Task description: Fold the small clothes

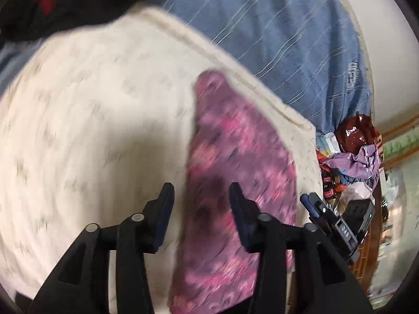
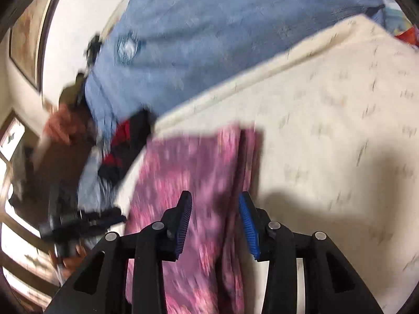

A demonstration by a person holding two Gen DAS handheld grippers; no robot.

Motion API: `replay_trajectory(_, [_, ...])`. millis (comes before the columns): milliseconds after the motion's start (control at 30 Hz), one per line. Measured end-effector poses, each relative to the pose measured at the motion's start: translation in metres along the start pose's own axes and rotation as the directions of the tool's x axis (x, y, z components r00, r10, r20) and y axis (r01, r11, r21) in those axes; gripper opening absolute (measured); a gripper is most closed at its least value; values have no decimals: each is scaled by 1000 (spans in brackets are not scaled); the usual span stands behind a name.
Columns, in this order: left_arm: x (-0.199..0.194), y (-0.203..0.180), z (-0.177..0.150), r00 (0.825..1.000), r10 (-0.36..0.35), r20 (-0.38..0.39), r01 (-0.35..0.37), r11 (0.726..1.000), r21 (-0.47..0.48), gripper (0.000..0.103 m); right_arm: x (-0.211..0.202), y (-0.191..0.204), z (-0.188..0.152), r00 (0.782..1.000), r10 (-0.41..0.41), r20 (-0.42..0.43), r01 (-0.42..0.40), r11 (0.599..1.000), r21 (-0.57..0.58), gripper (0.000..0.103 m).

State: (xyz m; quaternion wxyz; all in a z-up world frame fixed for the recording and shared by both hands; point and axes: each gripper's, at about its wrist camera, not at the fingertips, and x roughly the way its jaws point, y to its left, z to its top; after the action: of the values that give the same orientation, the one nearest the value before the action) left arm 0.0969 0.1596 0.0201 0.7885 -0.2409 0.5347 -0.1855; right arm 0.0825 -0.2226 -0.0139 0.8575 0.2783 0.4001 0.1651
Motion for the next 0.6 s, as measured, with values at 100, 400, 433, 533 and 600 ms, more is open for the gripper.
replay_trajectory(100, [24, -27, 20, 1000, 24, -12, -24, 998, 50, 62, 29, -1, 22, 999, -27, -23, 28, 999, 22, 40])
replay_trajectory(400, [104, -37, 61, 949, 314, 2, -310, 935, 173, 62, 79, 1, 35, 976, -201, -84, 187, 971, -151, 3])
replay_trajectory(433, [103, -28, 67, 962, 271, -16, -267, 956, 121, 61, 81, -6, 33, 978, -186, -94, 172, 975, -139, 3])
replay_trajectory(533, [73, -15, 73, 978, 207, 0, -207, 977, 58, 55, 56, -4, 38, 984, -173, -46, 168, 980, -107, 16])
replay_trajectory(600, [47, -16, 64, 991, 127, 32, -129, 989, 66, 55, 32, 5, 35, 996, -92, -14, 89, 989, -114, 15])
